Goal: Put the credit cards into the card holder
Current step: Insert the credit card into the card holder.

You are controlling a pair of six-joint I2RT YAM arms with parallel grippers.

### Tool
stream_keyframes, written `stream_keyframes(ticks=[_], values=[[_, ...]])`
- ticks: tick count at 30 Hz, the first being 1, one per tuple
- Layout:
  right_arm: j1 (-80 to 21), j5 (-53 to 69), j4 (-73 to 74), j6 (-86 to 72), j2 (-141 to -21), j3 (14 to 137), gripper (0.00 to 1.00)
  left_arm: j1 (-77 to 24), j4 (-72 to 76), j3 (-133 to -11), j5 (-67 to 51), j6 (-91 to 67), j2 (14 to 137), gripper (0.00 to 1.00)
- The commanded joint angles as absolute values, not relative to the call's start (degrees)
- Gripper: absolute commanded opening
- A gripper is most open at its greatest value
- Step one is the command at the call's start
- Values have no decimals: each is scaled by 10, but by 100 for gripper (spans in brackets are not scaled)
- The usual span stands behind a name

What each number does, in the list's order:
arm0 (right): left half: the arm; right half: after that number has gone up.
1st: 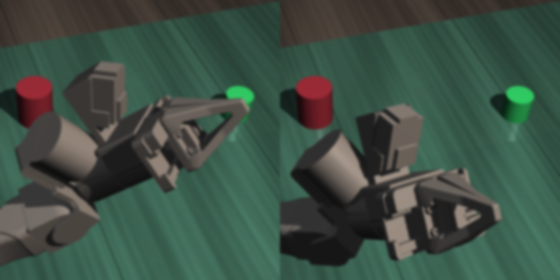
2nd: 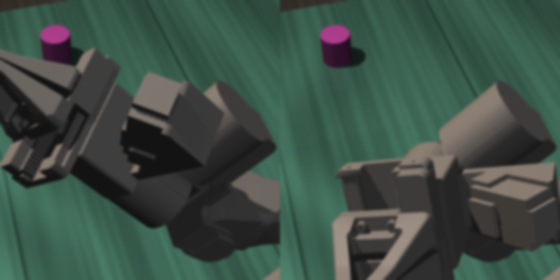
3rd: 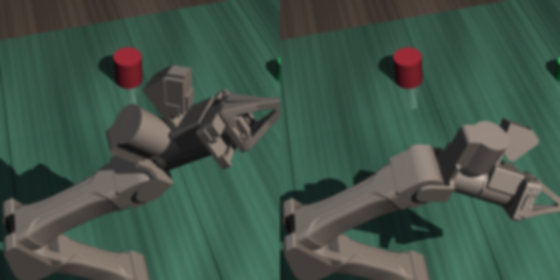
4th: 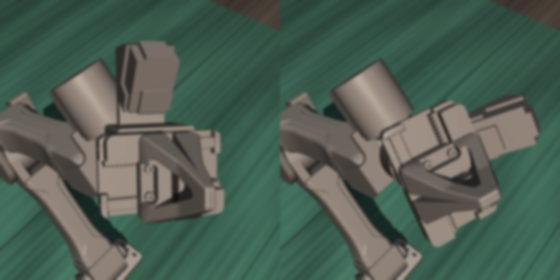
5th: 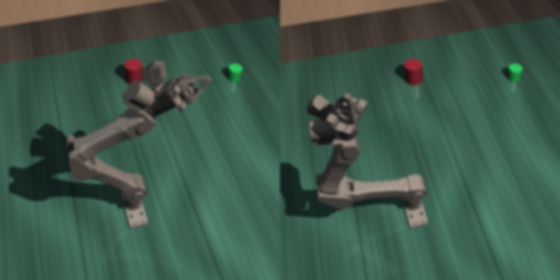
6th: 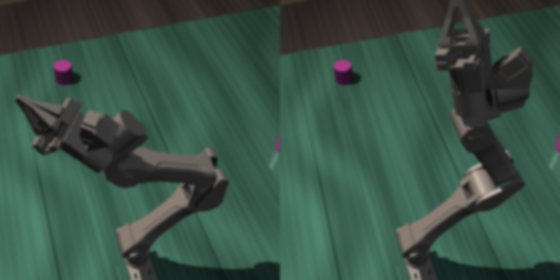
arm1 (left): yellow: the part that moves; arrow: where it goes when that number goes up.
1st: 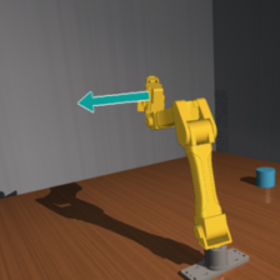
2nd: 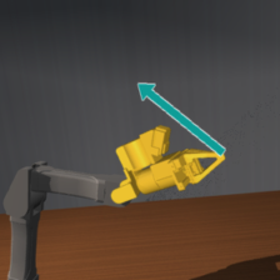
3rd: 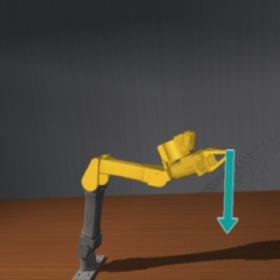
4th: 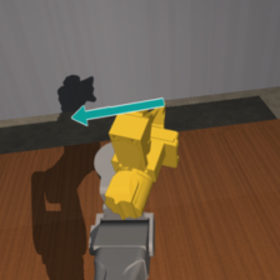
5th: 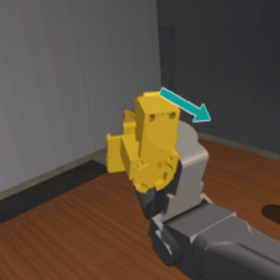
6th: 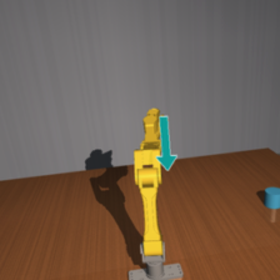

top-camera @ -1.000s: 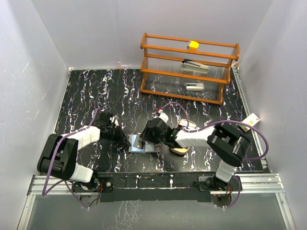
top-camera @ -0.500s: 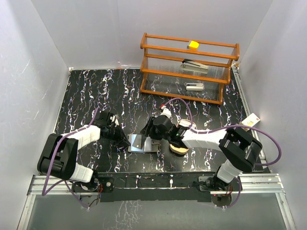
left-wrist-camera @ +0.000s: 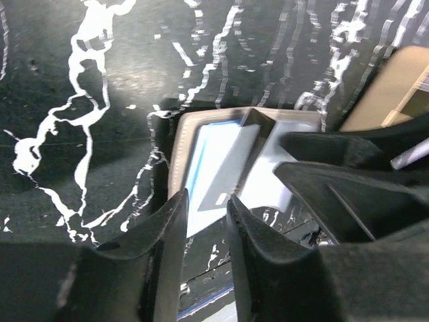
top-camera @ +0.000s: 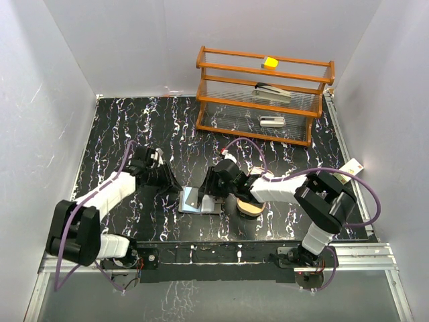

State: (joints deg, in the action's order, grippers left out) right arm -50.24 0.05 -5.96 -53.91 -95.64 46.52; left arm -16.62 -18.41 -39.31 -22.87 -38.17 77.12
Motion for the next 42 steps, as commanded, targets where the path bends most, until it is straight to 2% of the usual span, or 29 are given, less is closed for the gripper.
stream_keyframes(ticks=[1,9,15,24,28,34,39,42], values=[[-501,9,-77,-536,-956,483,45,-168,-178,-400,-265,-412,726,23],[-499,15,-93,-548,-966,473,45,-170,-73,-327,-320,-429,766,2],[-497,23,-98,-549,-980,483,46,-170,-8,-289,-318,-422,826,0],[-491,36,-139,-559,-977,469,44,-170,-59,-298,-259,-395,867,0],[-483,33,-154,-565,-969,454,35,-170,-64,-302,-257,-394,874,0],[-476,30,-148,-555,-967,452,14,-170,-71,-305,-250,-395,877,0],[-475,28,-148,-547,-962,443,0,-170,-81,-308,-240,-392,877,0],[-472,31,-148,-534,-957,437,0,-170,-90,-308,-229,-391,874,0]])
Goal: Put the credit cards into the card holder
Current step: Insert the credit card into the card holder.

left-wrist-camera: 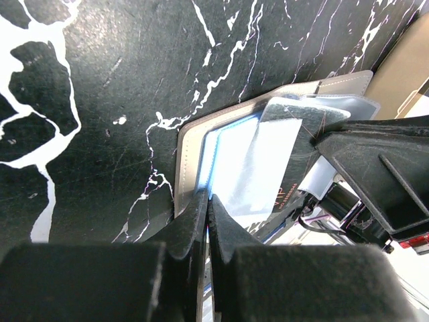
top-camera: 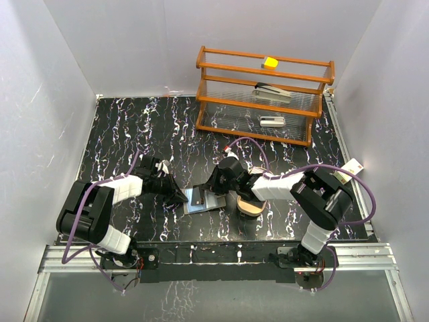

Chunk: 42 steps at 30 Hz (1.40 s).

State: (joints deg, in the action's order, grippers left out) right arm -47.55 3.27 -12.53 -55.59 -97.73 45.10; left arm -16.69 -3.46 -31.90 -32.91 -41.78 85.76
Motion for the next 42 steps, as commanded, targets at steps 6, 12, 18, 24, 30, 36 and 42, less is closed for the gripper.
stream_keyframes(ticks=[6,12,18,24,30,36,42], values=[[-468,46,-133,-502,-941,427,0,-170,-91,-306,-219,-403,863,0],[-468,73,-126,-479,-940,426,0,-170,-87,-305,-219,-407,867,0],[-468,114,-127,-470,-973,447,0,-170,-86,-308,-222,-409,865,1],[-468,116,-134,-474,-985,458,0,-170,-83,-308,-233,-412,861,1],[-467,121,-159,-513,-994,458,0,-170,-60,-298,-259,-429,860,3],[-468,95,-133,-532,-968,449,25,-170,-66,-299,-268,-434,849,5],[-468,81,-72,-517,-944,467,31,-170,-67,-301,-294,-455,816,15]])
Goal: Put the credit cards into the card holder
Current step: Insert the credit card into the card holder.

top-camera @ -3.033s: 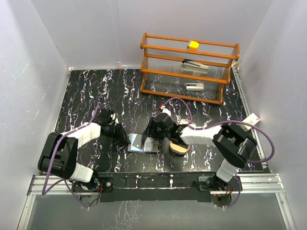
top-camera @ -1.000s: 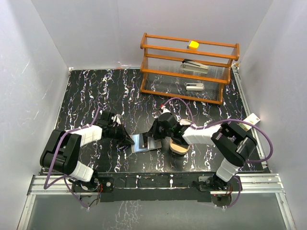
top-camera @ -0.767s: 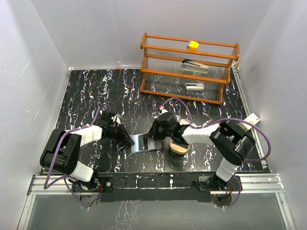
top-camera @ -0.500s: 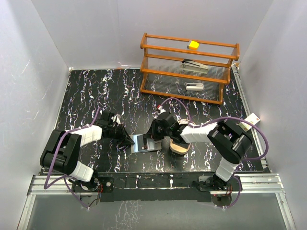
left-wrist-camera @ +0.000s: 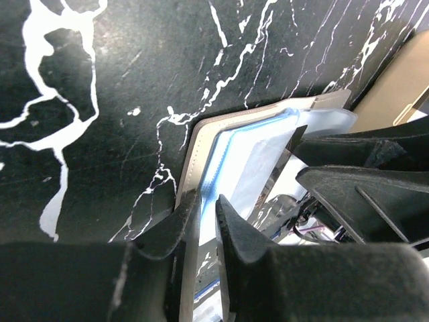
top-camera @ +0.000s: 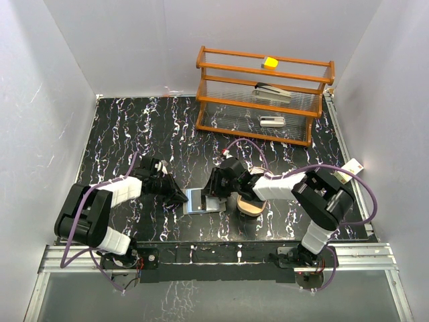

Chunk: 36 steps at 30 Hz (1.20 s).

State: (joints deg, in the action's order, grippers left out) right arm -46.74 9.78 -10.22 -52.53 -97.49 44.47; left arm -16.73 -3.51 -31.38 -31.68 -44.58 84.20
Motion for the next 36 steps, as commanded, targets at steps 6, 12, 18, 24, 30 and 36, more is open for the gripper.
stream_keyframes(ticks=[6,12,18,24,30,36], values=[[-472,89,-76,-522,-949,465,30,-170,-69,-310,-292,-457,808,23],[-475,106,-107,-527,-968,464,17,-170,-38,-298,-315,-468,816,23],[-482,123,-138,-545,-993,469,11,-170,-15,-293,-332,-473,818,23],[-494,132,-152,-554,-1033,483,3,-170,-6,-294,-346,-476,804,23],[-500,138,-184,-590,-1042,474,1,-170,-55,-323,-328,-461,787,23],[-500,126,-155,-594,-1006,464,12,-170,-85,-334,-309,-447,787,25]])
